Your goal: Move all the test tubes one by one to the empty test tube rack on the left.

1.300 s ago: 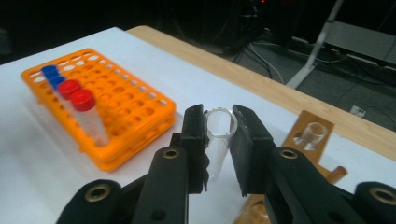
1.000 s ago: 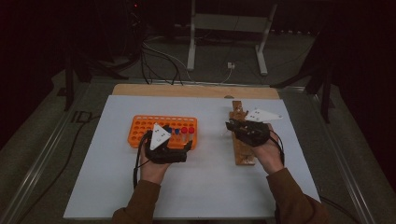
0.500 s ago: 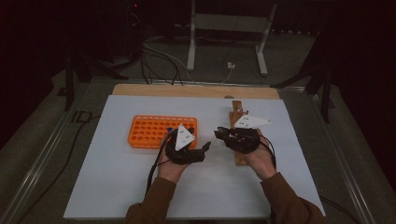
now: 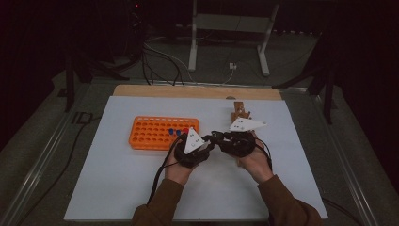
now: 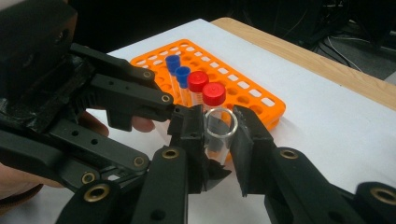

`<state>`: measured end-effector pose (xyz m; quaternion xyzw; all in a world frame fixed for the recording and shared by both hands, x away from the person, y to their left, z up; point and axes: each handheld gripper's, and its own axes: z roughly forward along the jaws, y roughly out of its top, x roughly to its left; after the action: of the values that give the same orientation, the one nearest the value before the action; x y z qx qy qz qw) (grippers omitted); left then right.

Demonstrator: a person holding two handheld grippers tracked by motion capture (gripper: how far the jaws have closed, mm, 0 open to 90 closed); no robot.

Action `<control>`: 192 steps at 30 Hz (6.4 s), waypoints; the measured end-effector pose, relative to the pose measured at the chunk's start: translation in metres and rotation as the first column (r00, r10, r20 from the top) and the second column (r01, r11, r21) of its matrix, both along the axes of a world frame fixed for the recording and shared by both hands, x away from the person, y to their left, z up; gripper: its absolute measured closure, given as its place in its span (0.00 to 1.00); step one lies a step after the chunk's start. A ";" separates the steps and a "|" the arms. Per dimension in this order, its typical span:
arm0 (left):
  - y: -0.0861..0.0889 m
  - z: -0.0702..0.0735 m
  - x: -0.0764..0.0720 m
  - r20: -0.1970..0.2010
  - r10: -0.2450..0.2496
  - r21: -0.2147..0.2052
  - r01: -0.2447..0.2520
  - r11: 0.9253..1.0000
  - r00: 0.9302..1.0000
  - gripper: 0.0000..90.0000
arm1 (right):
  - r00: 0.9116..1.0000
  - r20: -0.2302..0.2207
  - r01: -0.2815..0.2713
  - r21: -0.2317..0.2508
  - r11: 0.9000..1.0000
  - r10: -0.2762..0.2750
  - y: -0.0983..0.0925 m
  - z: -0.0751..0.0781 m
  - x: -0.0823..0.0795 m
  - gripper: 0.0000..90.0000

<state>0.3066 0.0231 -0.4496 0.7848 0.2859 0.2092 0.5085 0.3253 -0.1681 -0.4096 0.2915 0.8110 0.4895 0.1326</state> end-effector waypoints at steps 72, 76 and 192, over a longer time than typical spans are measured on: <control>0.118 0.010 -0.002 -0.024 0.235 -0.099 -0.236 0.967 0.972 0.84 | 0.968 0.013 0.250 0.089 0.964 -0.252 -0.073 -0.016 -0.002 0.00; 0.124 0.006 0.001 -0.028 0.255 -0.096 -0.257 0.962 0.966 0.84 | 0.968 0.011 0.249 0.090 0.964 -0.251 -0.073 -0.016 -0.002 0.00; 0.141 0.000 -0.016 -0.071 0.379 -0.148 -0.385 0.911 0.923 0.01 | 0.909 0.006 0.416 -0.002 0.909 -0.416 -0.087 -0.002 0.094 0.12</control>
<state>0.2904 0.1645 -0.4491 0.6747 0.4600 0.2649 0.5129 0.4195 -0.2553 -0.4121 0.4560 0.7308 0.4495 0.2365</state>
